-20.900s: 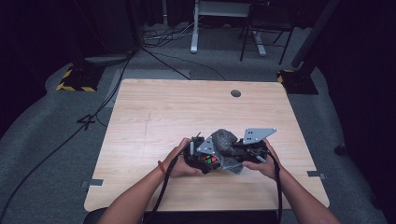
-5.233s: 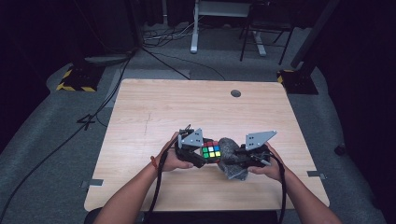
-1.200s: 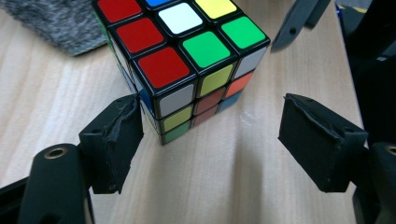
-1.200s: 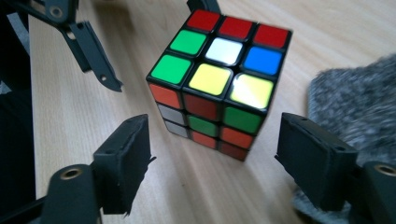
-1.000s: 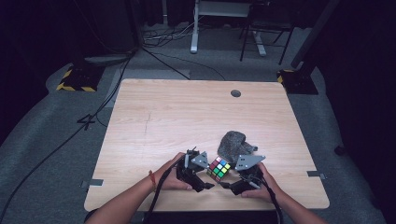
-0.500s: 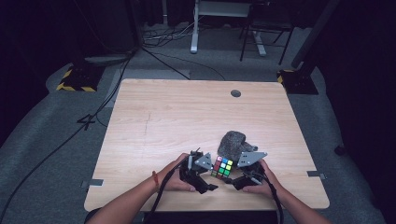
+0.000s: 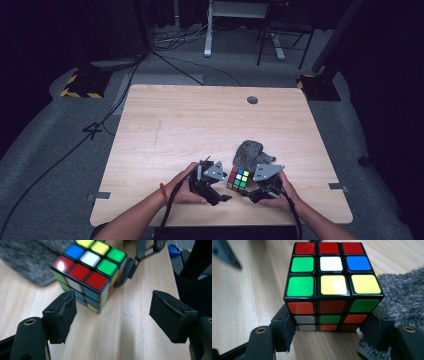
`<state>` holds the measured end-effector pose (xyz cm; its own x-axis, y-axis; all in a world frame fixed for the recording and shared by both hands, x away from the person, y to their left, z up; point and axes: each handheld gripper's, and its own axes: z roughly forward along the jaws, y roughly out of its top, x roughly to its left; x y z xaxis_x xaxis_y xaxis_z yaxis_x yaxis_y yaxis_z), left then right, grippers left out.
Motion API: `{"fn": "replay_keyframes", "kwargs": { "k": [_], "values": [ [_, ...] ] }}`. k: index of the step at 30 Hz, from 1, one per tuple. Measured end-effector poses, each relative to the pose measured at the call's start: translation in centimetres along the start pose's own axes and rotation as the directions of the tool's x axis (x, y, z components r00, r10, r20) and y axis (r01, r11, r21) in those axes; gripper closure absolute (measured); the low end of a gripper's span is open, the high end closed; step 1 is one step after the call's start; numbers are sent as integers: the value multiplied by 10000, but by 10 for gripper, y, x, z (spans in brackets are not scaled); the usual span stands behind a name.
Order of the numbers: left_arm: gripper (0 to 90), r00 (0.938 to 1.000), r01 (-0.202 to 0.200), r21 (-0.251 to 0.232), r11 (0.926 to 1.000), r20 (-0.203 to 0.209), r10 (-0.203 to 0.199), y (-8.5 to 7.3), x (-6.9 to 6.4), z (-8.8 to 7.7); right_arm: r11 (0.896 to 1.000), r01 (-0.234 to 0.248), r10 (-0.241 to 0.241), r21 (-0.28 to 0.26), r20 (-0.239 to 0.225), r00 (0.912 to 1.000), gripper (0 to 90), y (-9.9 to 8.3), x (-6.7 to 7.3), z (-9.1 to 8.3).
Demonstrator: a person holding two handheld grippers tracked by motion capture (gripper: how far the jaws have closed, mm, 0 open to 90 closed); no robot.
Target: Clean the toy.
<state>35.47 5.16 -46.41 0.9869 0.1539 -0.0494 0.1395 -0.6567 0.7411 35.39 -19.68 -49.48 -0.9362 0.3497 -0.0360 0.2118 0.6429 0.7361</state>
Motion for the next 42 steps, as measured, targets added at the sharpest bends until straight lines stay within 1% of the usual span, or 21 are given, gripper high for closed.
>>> {"fn": "replay_keyframes", "kwargs": {
  "k": [1,2,3,5,8,11,12,14,15,17,18,19,20,21,23,30,35,37,39,41,42],
  "values": [
    [220,10000,-35,-233,9997,-33,34,2,1,-4,10000,49,-49,66,-15,10000,343,1,0,0],
    [224,10000,-35,-233,9997,-33,34,2,1,-4,9999,112,-112,120,2,9999,343,2,1,-1],
    [234,9999,-57,-448,9990,134,63,5,1,-7,9998,152,-153,133,6,9999,343,3,0,-1],
    [237,9997,-237,-721,9971,31,239,11,-1,-9,9998,179,-178,111,-69,9998,344,5,0,-3],
    [259,9996,-230,-899,9957,-189,214,17,-2,-9,9997,191,-190,176,-82,9998,343,7,0,-4],
    [272,9995,-26,-1154,9933,-306,-10,21,2,-9,9991,256,-255,342,-56,9997,343,8,-1,-4],
    [273,9984,38,-1133,9936,-552,-101,22,5,-10,9991,236,-232,349,-111,9997,343,8,-1,-4],
    [264,9982,227,-1243,9920,-524,-294,22,9,-10,9989,260,-253,395,-194,9995,343,8,-2,-4],
    [270,9960,180,-1154,9932,-854,-280,22,11,-9,9987,293,-283,421,-254,9993,343,8,-2,-4],
    [269,9929,180,-1020,9946,-1153,-298,21,14,-7,9982,360,-349,485,-240,9991,343,9,-2,-4],
    [269,9890,158,-898,9958,-1451,-287,20,16,-6,9982,364,-352,470,-273,9990,343,9,-2,-4],
    [269,9890,158,-898,9958,-1451,-287,20,16,-6,9982,364,-352,470,-273,9990,343,9,-2,-4],
    [270,9855,316,-822,9961,-1638,-447,18,21,-4,9979,401,-386,515,-309,9988,343,9,-2,-4],
    [270,9856,464,-769,9960,-1585,-582,17,24,-2,9978,417,-401,515,-311,9987,343,10,-2,-4],
    [270,9860,445,-575,9974,-1580,-531,16,25,1,9970,502,-484,592,-304,9984,343,11,-2,-4],
    [274,9860,556,-572,9968,-1540,-638,13,27,-1,9965,586,-567,595,-336,9978,343,14,-4,-6],
    [270,9844,704,-389,9968,-1591,-757,6,31,-4,9977,579,-567,355,-338,9978,342,20,-4,-10],
    [267,9830,758,-284,9967,-1655,-795,3,32,-4,9977,596,-586,311,-304,9978,342,20,-4,-10],
    [262,9809,807,71,9967,-1782,-781,-2,33,-4,9972,675,-665,318,-293,9974,342,22,-5,-10],
    [267,9828,807,-127,9967,-1656,-817,-5,33,-5,9971,667,-655,360,-341,9973,343,25,-5,-10],
    [275,9824,774,14,9970,-1707,-761,-5,33,-5,9967,730,-716,363,-377,9967,343,26,-4,-10]
  ]
}}
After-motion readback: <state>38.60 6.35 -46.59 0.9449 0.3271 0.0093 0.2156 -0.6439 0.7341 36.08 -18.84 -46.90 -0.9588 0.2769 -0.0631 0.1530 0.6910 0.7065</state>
